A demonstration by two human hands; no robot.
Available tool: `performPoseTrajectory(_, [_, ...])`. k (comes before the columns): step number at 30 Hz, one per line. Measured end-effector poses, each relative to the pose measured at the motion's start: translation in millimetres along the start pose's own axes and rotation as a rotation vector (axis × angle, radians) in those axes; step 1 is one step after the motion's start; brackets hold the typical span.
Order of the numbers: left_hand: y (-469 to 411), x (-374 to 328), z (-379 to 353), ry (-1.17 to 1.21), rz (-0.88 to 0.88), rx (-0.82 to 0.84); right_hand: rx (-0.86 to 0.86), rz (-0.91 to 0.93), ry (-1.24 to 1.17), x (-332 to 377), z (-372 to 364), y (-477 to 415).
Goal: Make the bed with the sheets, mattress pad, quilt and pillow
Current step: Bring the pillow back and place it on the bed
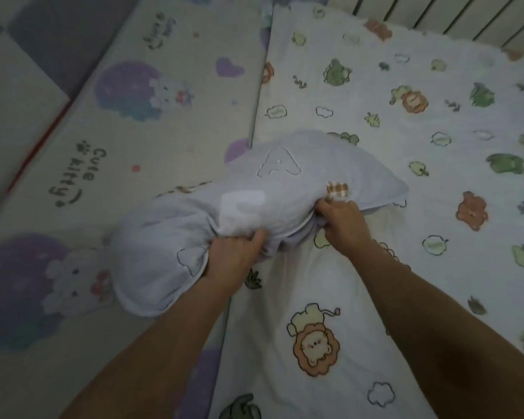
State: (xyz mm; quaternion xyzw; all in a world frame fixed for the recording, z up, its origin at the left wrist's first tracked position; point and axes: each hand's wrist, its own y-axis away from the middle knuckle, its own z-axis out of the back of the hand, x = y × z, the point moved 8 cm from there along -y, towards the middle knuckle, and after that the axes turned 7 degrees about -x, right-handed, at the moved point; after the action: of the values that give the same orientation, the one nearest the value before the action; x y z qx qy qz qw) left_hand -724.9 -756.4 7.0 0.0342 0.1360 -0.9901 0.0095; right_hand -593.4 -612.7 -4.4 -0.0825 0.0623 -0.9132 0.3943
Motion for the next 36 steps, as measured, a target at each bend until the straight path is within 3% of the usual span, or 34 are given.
performPoseTrajectory(4, [59, -49, -50, 0.132, 0.000, 0.143, 0.149, 0.047, -0.048, -10, -39, 65])
performPoseTrajectory(9, [99, -82, -100, 0.105, 0.017, 0.316, 0.306, -0.059, -0.019, -23, -88, 121])
performPoseTrajectory(13, [114, -98, -131, 0.091, -0.002, 0.418, 0.303, -0.138, -0.069, -30, -108, 141])
performPoseTrajectory(17, [99, -109, -127, 0.350, 0.060, 0.481, 0.239, -0.266, -0.198, -37, -110, 149])
performPoseTrajectory(19, [78, -101, -113, 0.463, 0.137, 0.461, 0.241, -0.398, -0.246, -41, -108, 151])
performPoseTrajectory(21, [49, -88, -87, 0.547, 0.159, 0.329, 0.249, -0.647, -0.393, -46, -108, 153])
performPoseTrajectory(24, [10, -39, -65, 0.622, 0.314, 0.111, 0.199, -1.159, -0.855, -40, -114, 166])
performPoseTrajectory(27, [-23, 23, -65, 0.483, 0.429, -0.041, 0.188, -1.578, -1.298, -11, -131, 183])
performPoseTrajectory(32, [-60, 98, -106, 0.159, 0.434, 0.127, 0.051, -1.741, -1.546, 15, -142, 184])
performPoseTrajectory(36, [-68, 130, -144, 0.154, 0.577, 0.410, -0.072, -1.808, -1.647, 18, -147, 185])
